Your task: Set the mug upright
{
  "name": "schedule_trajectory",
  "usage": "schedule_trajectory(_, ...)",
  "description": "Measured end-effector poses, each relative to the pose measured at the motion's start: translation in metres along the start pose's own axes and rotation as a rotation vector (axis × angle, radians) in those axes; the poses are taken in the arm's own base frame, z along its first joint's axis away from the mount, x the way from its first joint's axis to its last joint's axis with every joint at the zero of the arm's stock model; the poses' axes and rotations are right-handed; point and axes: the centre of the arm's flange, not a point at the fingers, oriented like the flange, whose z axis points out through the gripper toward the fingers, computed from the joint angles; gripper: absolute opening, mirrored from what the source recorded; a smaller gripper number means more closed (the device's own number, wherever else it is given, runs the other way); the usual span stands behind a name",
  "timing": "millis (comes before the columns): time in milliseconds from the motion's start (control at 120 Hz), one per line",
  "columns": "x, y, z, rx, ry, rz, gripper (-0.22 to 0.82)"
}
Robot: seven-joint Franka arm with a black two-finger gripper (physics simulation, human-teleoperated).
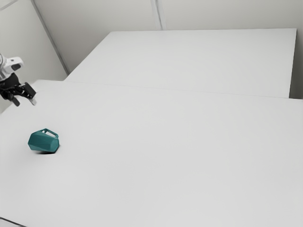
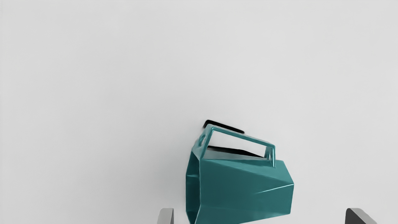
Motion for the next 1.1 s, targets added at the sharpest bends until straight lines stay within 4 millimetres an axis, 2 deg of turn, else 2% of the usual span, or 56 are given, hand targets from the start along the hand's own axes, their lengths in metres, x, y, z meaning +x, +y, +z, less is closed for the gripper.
schedule_trajectory(117, 0.009, -0.034, 0.028, -0.026, -0.026, 0.008, 0.60)
schedule_trajectory(250, 0.011, -0.071, 0.065, -0.082, -0.057, 0.015, 0.60)
schedule_trajectory(475, 0.005, -0.101, 0.115, -0.230, -0.078, 0.043, 0.60)
schedule_trajectory(600, 0.002, -0.105, 0.131, -0.305, -0.080, 0.068, 0.60)
schedule_trajectory(1100, -0.024, -0.101, 0.152, -0.520, -0.097, 0.112, 0.60)
